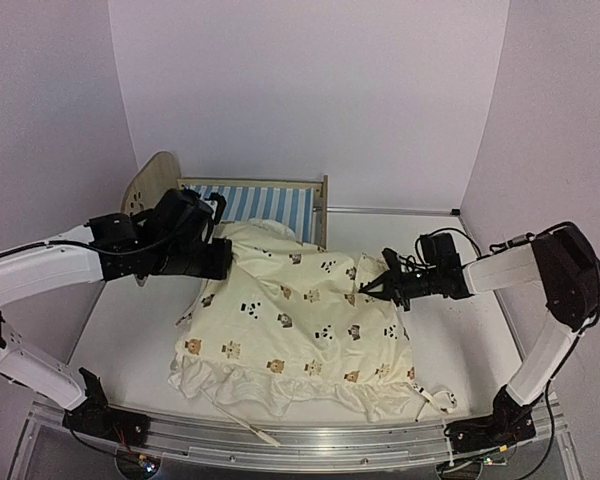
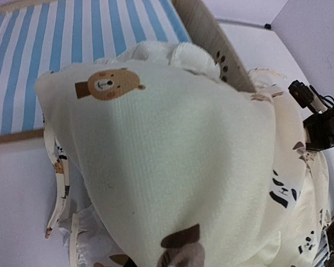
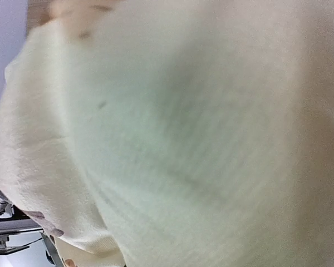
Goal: Set up the pet bed
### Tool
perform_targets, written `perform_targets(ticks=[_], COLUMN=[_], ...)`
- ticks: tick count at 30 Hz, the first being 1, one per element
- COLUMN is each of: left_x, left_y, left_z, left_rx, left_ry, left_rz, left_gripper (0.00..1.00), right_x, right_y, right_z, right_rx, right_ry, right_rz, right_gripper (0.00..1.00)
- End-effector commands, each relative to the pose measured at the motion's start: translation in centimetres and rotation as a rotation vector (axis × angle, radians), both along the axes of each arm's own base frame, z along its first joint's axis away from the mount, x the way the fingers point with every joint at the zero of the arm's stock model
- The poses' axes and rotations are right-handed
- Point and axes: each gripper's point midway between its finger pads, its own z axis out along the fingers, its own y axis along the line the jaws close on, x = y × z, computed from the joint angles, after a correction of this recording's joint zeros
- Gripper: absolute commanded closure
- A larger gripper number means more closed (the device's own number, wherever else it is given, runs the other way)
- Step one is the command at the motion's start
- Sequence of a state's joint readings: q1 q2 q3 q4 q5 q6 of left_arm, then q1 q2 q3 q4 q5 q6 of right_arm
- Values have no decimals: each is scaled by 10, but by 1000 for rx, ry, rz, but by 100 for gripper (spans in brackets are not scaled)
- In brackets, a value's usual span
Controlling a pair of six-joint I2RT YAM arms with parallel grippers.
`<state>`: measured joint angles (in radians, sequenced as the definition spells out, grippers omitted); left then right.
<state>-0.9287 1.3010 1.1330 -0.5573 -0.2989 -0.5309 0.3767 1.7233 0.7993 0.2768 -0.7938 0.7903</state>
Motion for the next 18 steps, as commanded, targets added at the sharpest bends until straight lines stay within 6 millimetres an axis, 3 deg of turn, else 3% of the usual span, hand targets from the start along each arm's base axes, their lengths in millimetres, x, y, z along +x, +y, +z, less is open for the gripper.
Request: perform_targets(ticks=[1,4,9,14,18], left_x=[23,32,63,104,142], left_y=[10,13,28,41,52], left_z=[99,135,190,226,239], left_rx=[-52,-43,62,161,198], left_ry=[-214,-288,-451,-555,-597], left_rz=[68,97,234,337,391], left_gripper=[99,98,98,98,98], right_x=[16,25,55,83,105], right_y=[29,35,47,68,84], right_z=[120,157,201,237,256], right_rx=[85,80,104,134,141], right_ry=[-289,-363,-415,-462,-498], right_rz=[49,25,-25,-39,-52], right_gripper=[100,100,100,100,100])
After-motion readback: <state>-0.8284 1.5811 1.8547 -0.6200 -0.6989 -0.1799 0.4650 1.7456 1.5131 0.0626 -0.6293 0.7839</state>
